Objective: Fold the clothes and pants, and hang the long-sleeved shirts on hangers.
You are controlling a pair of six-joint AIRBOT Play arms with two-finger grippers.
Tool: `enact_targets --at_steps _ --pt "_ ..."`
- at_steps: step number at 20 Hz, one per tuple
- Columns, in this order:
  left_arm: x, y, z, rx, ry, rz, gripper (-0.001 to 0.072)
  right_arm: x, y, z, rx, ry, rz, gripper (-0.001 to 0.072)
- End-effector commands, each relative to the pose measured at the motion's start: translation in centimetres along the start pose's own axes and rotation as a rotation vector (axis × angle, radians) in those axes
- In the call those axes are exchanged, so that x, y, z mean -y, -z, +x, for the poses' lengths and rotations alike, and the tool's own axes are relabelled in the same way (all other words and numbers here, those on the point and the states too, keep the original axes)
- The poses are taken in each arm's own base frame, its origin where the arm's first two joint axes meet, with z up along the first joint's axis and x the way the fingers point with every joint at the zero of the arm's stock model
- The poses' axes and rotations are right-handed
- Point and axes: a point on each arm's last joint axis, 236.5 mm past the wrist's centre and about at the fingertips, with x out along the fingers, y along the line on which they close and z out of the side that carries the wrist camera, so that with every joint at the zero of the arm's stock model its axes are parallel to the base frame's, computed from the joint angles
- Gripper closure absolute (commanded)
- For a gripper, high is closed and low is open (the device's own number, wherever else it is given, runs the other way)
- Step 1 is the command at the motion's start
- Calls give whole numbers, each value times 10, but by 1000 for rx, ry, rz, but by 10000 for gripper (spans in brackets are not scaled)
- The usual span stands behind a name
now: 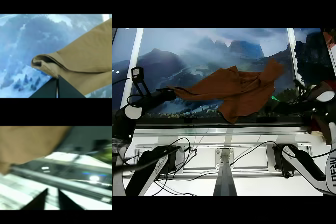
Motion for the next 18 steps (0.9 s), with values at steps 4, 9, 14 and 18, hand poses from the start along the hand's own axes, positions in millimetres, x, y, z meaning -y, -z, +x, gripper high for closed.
enact_targets --at_steps 4,9,14,18 --pt "0 0 0 -1 0 1 701 -15 10 35 85 -157 160 323" --pt "0 0 0 -1 0 0 701 6 1 48 157 -76 200 319" --pt "0 0 0 -1 0 0 701 14 -16 73 206 33 191 259" --pt "0 0 0 0 0 1 700 21 -27 82 242 93 143 267"
